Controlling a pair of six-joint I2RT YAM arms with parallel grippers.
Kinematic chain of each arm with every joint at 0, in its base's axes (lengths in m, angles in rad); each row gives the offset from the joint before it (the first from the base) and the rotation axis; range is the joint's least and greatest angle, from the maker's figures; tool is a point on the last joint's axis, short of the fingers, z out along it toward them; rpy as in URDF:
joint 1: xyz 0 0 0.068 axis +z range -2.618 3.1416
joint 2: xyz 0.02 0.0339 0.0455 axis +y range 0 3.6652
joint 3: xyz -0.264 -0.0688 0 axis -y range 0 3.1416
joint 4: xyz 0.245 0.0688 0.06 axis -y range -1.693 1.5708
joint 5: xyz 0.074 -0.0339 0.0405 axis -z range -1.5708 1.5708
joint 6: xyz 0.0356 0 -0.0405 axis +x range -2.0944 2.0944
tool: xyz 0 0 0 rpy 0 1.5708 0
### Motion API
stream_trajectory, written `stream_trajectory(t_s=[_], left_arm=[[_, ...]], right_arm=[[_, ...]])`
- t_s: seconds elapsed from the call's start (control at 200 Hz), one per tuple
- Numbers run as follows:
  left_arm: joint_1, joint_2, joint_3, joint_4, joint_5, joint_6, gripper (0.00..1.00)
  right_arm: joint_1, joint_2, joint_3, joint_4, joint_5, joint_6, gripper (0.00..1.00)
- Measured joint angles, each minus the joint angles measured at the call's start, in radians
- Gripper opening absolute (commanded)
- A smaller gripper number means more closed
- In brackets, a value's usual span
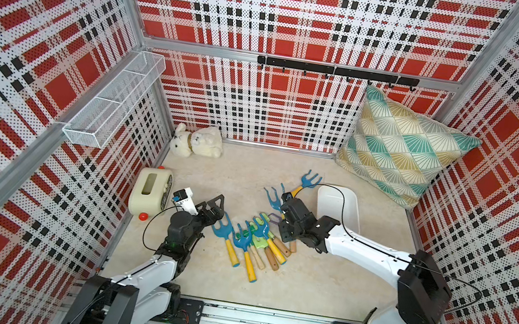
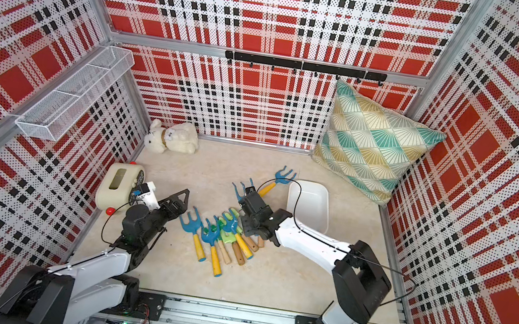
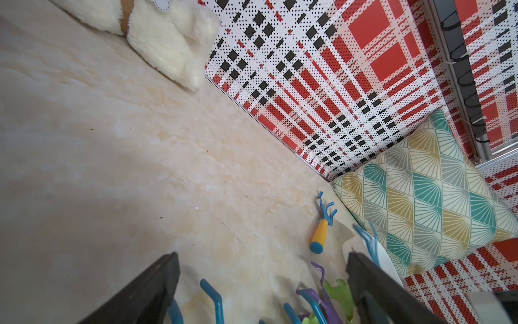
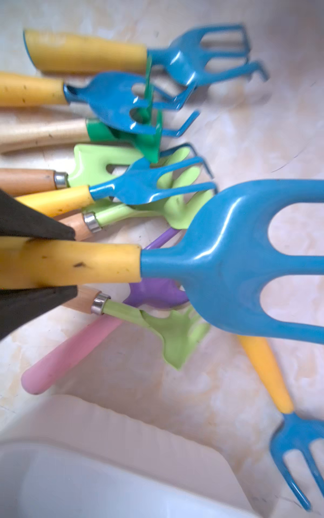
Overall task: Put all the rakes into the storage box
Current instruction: Pick up the rake at the center of the board, then place the rake in the storage box.
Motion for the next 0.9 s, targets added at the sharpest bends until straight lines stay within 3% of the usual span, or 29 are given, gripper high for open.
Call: stream_trajectory(t_s=[0.185,0.481,0.636,0.902], left_arm=[[-0.007,0.0,0.0,0.0,-0.021,-0.004,0.99],[-0.03,-0.017,0.0,-0.007,-0.083,-0.007,0.99],[-0.032,-0.047,0.0,-0.021,-0.101,-0.011,0.99],[-0.034,-0.072,0.0,-0.045,-0.127,-0.009,1.0]], right_arm=[[-0.081,-0.147,-0.05,0.048,-0.029,0.028,0.13],[-0.424,-0.329,-0.193,0.038,-0.051,0.044,0.14],[-0.539,-0.313,-0.247,0.03,-0.072,0.032,0.18],[-0.556,-0.153,-0.244,0.035,-0.099,-0.006,0.24]])
